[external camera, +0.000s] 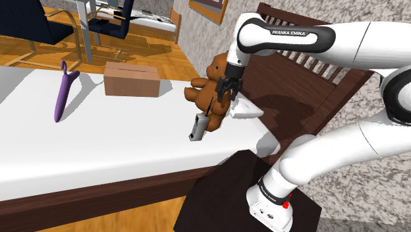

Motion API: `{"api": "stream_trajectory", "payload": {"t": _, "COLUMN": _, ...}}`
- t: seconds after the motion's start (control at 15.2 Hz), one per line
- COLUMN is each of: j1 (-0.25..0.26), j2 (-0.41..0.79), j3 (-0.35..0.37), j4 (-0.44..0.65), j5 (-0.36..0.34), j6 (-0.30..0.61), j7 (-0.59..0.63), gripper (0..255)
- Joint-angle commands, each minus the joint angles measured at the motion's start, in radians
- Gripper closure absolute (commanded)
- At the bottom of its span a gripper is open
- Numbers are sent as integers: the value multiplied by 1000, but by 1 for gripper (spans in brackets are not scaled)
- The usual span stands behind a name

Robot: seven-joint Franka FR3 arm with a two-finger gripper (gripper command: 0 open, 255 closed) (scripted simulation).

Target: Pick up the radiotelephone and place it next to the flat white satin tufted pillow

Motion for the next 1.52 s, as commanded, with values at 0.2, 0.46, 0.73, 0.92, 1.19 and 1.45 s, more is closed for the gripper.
{"api": "stream_trajectory", "payload": {"t": 0.2, "j1": -6, "j2": 202, "j3": -3, "j4": 69, "j5": 19, "j6": 96, "j7": 26, "gripper": 0}}
{"api": "stream_trajectory", "payload": {"t": 0.46, "j1": -11, "j2": 364, "j3": -9, "j4": 141, "j5": 35, "j6": 155, "j7": 42, "gripper": 0}}
{"api": "stream_trajectory", "payload": {"t": 0.73, "j1": -17, "j2": 508, "j3": -15, "j4": 220, "j5": 51, "j6": 193, "j7": 55, "gripper": 0}}
{"api": "stream_trajectory", "payload": {"t": 0.92, "j1": -14, "j2": 514, "j3": -13, "j4": 186, "j5": 55, "j6": 233, "j7": 53, "gripper": 0}}
{"api": "stream_trajectory", "payload": {"t": 1.19, "j1": -11, "j2": 525, "j3": -9, "j4": 144, "j5": 60, "j6": 287, "j7": 50, "gripper": 0}}
{"api": "stream_trajectory", "payload": {"t": 1.45, "j1": -10, "j2": 527, "j3": -9, "j4": 138, "j5": 61, "j6": 294, "j7": 50, "gripper": 0}}
